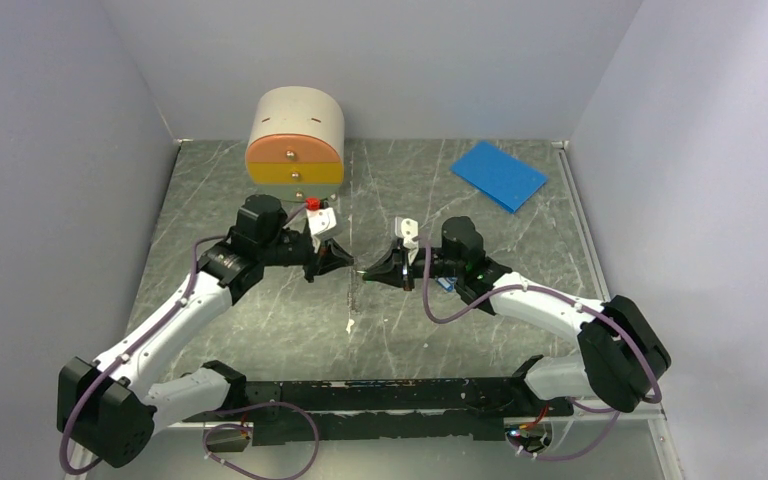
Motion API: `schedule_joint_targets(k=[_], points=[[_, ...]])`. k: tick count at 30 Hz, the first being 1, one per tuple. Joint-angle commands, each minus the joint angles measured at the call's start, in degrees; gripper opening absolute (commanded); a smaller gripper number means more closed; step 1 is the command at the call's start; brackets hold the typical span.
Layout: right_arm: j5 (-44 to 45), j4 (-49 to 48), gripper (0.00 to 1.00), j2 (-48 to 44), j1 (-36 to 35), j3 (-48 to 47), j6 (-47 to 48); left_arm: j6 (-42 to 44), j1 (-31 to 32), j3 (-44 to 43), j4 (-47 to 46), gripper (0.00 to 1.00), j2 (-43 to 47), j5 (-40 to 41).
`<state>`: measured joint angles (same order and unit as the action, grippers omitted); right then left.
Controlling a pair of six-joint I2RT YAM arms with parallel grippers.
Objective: Remove the keys from the keyring
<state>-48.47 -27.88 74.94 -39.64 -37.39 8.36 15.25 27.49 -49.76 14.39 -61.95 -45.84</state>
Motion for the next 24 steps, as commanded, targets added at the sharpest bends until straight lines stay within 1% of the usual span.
schedule_joint_targets(k=[1, 7, 11, 14, 16, 19, 22, 24], points=[[-1.6, 1.7, 0.00, -1.6, -0.5, -2.4, -0.6, -2.8, 0.0, 1.1, -6.4, 0.02, 2.9, 4.7], [-1.0, 2.3, 0.00, 0.3, -0.6, -3.5, -2.3, -5.5, 0.0, 3.8, -11.4, 0.02, 5.8, 6.6], [4.5, 2.5, 0.00, 0.2, -0.5, -4.0, -5.1, -6.8, 0.1, 5.3, -13.3, 0.03, 7.5, 10.2], [8.1, 2.0, 0.00, 0.0, -0.5, -4.4, -8.1, -9.5, 0.4, 6.3, -14.8, 0.03, 8.4, 12.3], [10.5, 3.1, 0.00, -0.3, -0.5, -5.1, -10.9, -11.8, 1.5, 6.9, -16.9, 0.03, 8.9, 14.0], [13.0, 5.2, 0.00, -1.7, -0.6, -5.8, -13.5, -13.2, 4.1, 7.8, -17.0, 0.02, 9.5, 18.2], [13.1, 8.4, 0.00, -2.9, -0.9, -6.8, -14.9, -14.1, 6.4, 8.4, -16.3, 0.03, 9.7, 22.3], [11.9, 9.9, 0.00, -3.7, -1.2, -6.7, -15.6, -14.9, 6.8, 9.1, -16.9, 0.03, 9.8, 23.6]])
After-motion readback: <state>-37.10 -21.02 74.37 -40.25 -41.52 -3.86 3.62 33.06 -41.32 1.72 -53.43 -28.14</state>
